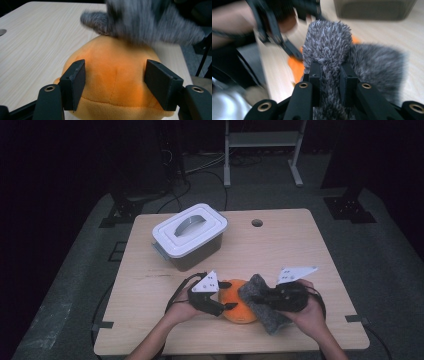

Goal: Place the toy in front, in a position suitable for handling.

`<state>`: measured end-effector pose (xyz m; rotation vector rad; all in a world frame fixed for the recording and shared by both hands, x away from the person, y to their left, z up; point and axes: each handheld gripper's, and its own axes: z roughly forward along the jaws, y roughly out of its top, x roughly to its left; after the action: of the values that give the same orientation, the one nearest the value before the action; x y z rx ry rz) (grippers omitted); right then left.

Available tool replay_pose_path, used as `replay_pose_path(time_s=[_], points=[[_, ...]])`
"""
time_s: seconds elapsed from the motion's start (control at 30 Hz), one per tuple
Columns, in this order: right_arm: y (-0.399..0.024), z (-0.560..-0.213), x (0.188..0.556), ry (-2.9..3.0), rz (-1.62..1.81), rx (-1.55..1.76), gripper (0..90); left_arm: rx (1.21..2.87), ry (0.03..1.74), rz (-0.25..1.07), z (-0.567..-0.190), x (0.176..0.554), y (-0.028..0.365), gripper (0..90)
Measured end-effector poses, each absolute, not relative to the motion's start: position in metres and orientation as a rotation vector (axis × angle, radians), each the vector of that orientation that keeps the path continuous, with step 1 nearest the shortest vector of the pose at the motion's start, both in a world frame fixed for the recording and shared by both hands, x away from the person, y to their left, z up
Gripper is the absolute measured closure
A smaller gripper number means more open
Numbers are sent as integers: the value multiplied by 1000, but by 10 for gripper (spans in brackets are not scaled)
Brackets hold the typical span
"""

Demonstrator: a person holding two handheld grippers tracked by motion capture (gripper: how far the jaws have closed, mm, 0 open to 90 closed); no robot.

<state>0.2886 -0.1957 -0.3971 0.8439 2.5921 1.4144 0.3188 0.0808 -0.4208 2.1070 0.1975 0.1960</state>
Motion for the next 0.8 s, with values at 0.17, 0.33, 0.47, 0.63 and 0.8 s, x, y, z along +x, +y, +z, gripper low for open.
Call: replay_pose_path(time_s=[0.17, 0.33, 0.47, 0.63, 0.8], points=[[-208, -409, 286, 2573, 1341, 857, 739, 2107, 228, 177, -429, 321, 93, 337], [-235, -426, 292, 2551, 1327, 1024, 739, 2102, 267, 155, -434, 324, 101, 336], [-233, -415, 288, 2496, 1459, 1017, 731, 2094, 237, 156, -434, 321, 99, 334], [-206, -401, 280, 2476, 1498, 893, 721, 2095, 170, 170, -432, 315, 92, 332], [-208, -415, 289, 2526, 1498, 913, 716, 2101, 199, 164, -432, 318, 95, 334]])
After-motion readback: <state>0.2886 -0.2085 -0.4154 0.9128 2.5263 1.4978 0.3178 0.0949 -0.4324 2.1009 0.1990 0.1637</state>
